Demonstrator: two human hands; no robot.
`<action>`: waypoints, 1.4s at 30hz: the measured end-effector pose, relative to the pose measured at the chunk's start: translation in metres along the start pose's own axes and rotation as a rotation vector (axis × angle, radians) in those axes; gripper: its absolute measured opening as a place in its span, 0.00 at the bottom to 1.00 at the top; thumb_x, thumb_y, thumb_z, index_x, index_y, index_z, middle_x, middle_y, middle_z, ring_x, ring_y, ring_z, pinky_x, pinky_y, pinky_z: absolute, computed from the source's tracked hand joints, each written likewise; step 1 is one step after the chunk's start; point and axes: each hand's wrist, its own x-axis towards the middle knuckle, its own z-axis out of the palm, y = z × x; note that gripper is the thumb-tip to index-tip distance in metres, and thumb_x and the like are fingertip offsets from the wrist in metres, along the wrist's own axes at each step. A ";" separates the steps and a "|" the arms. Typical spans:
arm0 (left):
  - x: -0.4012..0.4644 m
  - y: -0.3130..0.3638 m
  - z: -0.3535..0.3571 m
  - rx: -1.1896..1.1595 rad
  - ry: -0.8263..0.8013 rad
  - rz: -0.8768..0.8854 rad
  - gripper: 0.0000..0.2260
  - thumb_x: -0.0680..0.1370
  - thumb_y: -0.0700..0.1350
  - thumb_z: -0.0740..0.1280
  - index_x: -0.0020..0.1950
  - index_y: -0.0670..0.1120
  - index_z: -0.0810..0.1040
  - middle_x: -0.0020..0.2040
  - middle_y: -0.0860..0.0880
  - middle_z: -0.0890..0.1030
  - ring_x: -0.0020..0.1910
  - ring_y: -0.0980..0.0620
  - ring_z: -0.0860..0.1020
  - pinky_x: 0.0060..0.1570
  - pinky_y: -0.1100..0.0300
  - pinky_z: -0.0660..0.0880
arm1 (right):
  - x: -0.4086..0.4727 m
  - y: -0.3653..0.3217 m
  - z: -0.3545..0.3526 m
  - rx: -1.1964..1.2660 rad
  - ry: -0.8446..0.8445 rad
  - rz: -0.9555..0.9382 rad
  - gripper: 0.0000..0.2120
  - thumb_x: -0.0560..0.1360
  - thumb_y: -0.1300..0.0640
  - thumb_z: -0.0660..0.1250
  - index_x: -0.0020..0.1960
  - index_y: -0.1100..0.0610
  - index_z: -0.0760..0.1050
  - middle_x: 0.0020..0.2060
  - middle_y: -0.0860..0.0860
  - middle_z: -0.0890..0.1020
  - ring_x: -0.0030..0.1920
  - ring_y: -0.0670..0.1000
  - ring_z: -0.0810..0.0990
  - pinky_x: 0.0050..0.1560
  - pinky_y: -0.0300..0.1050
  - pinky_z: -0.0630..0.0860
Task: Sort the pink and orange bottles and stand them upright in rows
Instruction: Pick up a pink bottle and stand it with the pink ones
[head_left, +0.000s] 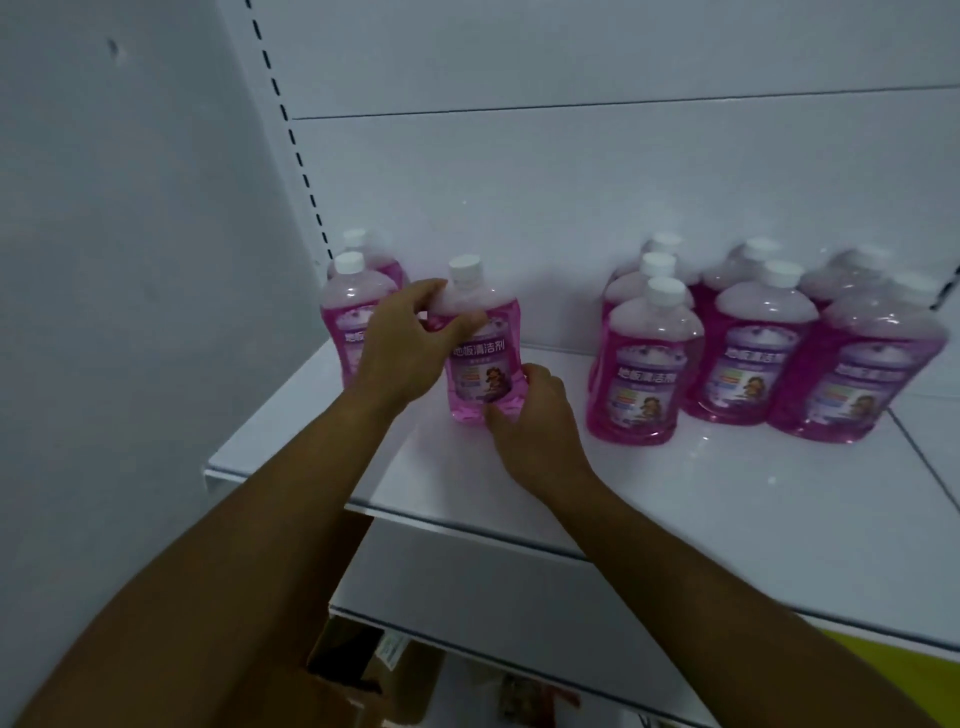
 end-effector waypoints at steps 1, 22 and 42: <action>0.007 0.001 0.005 -0.028 -0.012 0.011 0.24 0.73 0.49 0.73 0.66 0.42 0.75 0.57 0.48 0.80 0.54 0.48 0.79 0.54 0.53 0.79 | 0.003 0.001 0.000 0.037 0.022 -0.004 0.18 0.75 0.53 0.70 0.62 0.53 0.71 0.56 0.51 0.75 0.52 0.48 0.76 0.49 0.37 0.76; 0.100 -0.014 0.092 -0.353 -0.276 0.049 0.23 0.67 0.47 0.77 0.61 0.44 0.80 0.53 0.48 0.83 0.50 0.50 0.83 0.53 0.48 0.80 | 0.064 0.024 0.009 0.092 0.385 0.167 0.34 0.72 0.65 0.69 0.74 0.57 0.60 0.66 0.53 0.72 0.66 0.51 0.71 0.69 0.44 0.67; 0.096 -0.024 0.107 -0.077 -0.174 0.139 0.28 0.72 0.51 0.74 0.70 0.44 0.72 0.63 0.44 0.72 0.61 0.48 0.74 0.64 0.51 0.74 | 0.043 0.026 0.004 -0.101 0.182 0.091 0.38 0.77 0.57 0.68 0.79 0.55 0.50 0.75 0.50 0.60 0.75 0.49 0.58 0.73 0.39 0.55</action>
